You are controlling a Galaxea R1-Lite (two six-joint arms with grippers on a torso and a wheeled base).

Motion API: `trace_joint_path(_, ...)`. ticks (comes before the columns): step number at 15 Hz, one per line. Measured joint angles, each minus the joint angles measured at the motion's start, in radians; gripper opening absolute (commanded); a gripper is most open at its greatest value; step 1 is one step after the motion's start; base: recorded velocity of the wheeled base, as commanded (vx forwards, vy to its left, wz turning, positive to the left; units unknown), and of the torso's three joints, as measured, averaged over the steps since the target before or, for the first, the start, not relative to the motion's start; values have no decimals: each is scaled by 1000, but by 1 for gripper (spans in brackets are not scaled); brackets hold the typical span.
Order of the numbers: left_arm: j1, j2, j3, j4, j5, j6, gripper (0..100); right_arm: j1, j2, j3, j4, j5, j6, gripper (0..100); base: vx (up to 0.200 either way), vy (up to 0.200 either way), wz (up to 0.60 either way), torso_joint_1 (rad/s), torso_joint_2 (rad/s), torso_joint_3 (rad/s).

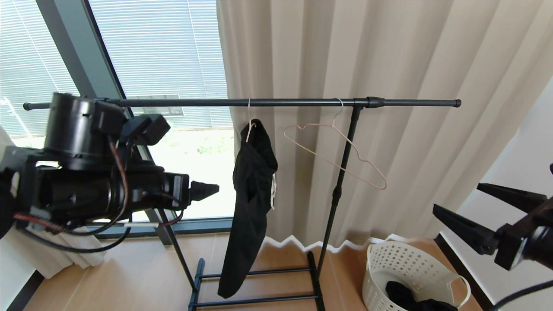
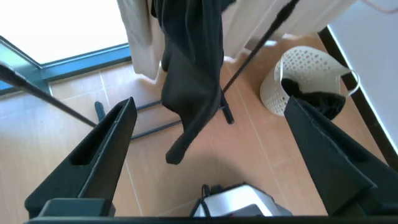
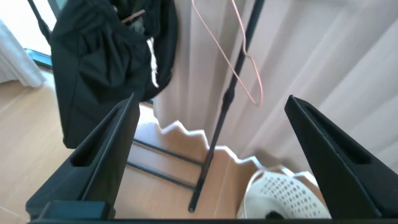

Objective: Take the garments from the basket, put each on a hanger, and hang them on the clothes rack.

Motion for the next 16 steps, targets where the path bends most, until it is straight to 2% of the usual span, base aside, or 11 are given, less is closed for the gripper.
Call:
trace_joint_path(4,-13,-191,386,-198,-1,6,100,34,-185,214,29,-41,16,100,0,0,0,0,0,0)
trace_joint_path(6,-13,-271,499,-249,1,6,100,41,-287,313,46,-52,18,100,0,0,0,0,0,0)
trace_joint_path(9,-13,-383,622,-257,15,6,100,42,-475,373,202,-73,21,100,0,0,0,0,0,0)
trace_joint_path(12,-13,-509,733,-253,61,6,100,23,-708,381,436,-81,23,100,0,0,0,0,0,0)
trace_joint_path(14,-13,-625,820,-234,87,6,100,-64,-829,373,522,-69,26,100,0,0,0,0,0,0)
trace_joint_path(16,-10,-730,879,-182,112,6,100,-147,-879,369,544,-44,25,100,0,0,0,0,0,0)
